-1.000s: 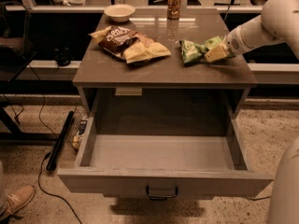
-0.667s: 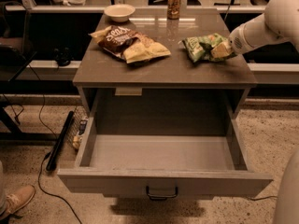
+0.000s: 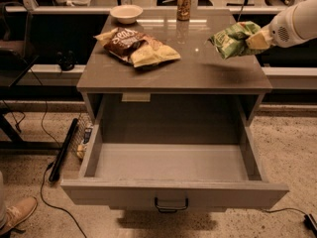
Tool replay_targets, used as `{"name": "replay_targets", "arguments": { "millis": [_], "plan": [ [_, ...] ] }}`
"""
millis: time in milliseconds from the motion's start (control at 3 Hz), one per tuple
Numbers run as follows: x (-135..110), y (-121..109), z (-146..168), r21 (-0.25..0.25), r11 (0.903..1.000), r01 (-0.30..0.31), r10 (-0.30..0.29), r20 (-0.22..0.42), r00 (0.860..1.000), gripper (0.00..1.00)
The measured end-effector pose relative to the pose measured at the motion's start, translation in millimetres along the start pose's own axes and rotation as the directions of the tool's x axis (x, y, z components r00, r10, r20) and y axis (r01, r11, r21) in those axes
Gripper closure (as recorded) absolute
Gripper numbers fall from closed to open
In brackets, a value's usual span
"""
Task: Place green jalapeno chip bag into top drawer
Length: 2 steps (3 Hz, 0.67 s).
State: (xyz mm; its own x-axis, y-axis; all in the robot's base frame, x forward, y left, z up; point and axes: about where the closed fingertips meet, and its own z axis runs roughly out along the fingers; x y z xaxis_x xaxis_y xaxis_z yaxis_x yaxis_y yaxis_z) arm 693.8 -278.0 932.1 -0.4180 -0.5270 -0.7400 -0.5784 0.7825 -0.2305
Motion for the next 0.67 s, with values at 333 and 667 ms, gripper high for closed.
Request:
{"name": "replay_targets", "arguments": {
  "millis": [333, 667],
  "plan": [
    [0.0, 0.0, 0.0, 0.000, 1.0000, 0.000, 0.000, 0.000, 1.000, 1.00],
    [15.8, 30.9, -10.6, -0.102, 0.9932, 0.056, -0.057, 0.000, 0.998, 1.00]
  ]
}}
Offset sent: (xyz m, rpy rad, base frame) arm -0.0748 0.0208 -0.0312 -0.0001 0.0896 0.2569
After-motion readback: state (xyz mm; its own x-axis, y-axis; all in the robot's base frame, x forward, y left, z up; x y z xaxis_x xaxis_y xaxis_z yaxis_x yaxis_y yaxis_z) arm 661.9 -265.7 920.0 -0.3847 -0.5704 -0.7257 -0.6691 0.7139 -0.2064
